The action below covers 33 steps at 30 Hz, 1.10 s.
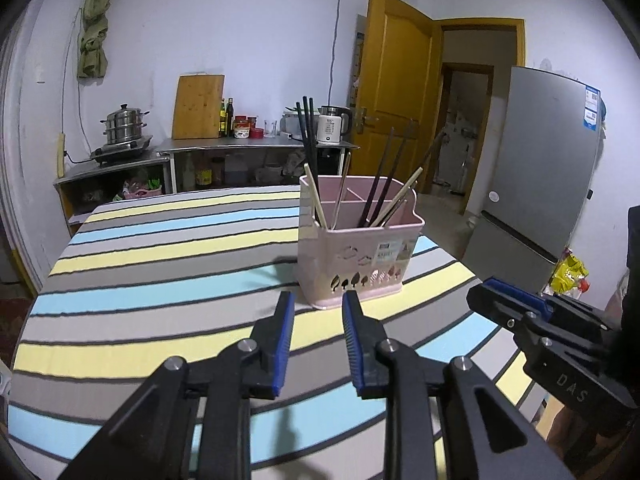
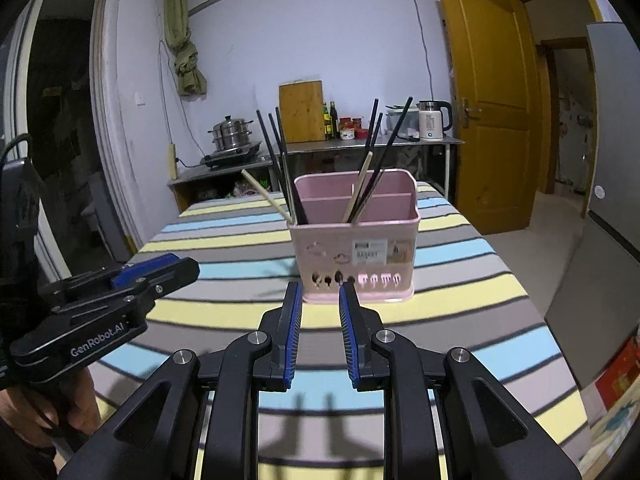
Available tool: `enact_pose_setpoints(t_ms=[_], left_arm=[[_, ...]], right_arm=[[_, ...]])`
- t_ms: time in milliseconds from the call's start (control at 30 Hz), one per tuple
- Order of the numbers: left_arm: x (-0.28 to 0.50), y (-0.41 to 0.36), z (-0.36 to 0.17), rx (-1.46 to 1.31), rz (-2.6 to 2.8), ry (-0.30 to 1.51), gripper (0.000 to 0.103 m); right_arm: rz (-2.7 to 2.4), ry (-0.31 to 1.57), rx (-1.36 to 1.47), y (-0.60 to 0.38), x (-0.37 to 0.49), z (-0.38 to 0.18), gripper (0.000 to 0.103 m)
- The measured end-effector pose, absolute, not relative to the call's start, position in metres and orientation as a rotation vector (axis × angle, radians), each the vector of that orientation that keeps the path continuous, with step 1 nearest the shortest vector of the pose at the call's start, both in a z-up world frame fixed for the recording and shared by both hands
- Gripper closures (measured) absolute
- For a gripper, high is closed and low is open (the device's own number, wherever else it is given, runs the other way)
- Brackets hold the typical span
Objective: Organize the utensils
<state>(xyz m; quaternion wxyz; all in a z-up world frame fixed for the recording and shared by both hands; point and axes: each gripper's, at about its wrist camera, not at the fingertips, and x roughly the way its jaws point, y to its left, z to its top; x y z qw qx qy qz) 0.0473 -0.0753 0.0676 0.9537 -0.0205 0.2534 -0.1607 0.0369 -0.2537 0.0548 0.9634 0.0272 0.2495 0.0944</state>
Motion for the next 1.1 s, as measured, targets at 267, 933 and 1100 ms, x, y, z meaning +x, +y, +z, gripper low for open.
enact_pose_setpoints(t_ms=[267, 933, 1100], left_arm=[[0.03, -0.077, 0.062, -0.039, -0.328, 0.49, 0.077], [0.024, -0.079, 0.058, -0.042, -0.32, 0.485, 0.077], [0.021, -0.081, 0.059, -0.043, -0.318, 0.482, 0.077]], right_arm=[[0.178, 0.486, 0.05, -0.256, 0.018, 0.05, 0.083], [0.171, 0.469, 0.041, -0.254, 0.012, 0.05, 0.083], [0.17, 0.463, 0.041, -0.255, 0.011, 0.051, 0.083]])
